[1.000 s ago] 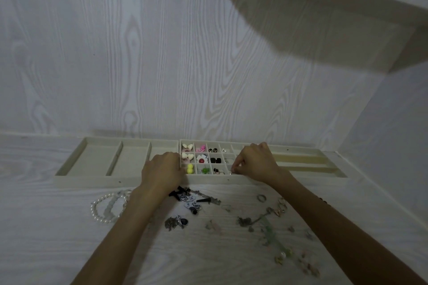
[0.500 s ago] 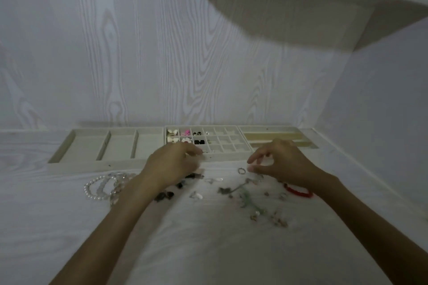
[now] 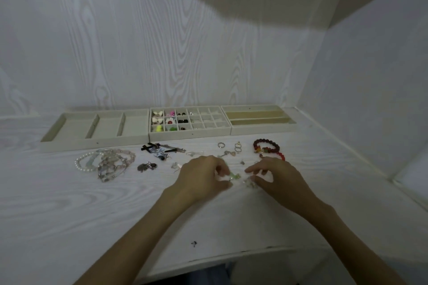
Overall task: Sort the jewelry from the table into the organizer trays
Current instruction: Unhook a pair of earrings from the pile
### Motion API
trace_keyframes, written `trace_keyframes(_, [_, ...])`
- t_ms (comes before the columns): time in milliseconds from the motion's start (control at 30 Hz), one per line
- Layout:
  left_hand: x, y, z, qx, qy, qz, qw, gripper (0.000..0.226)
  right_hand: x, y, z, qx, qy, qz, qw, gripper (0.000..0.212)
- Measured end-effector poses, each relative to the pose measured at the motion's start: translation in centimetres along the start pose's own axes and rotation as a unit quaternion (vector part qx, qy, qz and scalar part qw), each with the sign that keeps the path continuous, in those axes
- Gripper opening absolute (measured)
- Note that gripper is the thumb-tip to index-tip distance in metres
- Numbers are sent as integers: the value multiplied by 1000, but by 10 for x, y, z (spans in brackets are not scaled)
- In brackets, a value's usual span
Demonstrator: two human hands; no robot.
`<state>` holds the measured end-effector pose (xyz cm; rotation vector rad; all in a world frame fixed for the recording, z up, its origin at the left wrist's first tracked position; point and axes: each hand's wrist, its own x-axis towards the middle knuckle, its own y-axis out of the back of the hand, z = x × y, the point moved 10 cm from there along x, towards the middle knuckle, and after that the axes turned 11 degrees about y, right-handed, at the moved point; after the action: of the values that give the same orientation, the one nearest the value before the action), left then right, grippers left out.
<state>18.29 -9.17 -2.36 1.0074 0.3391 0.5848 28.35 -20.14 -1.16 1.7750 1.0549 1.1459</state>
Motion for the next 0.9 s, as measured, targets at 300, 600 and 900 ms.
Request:
trace_keyframes(300, [6,-7,-1,0,37,4,999,14,0,-3,-17,23,33,30,999,21])
trace_keyframes(600, [-10,3,-19,-279,163,-188,927,32,4,20,-49,104,90,176,975,31])
trace_keyframes(900, [-9,32,-25,-319,135,-143,927,29,27,24,-53,111,46,175,977,11])
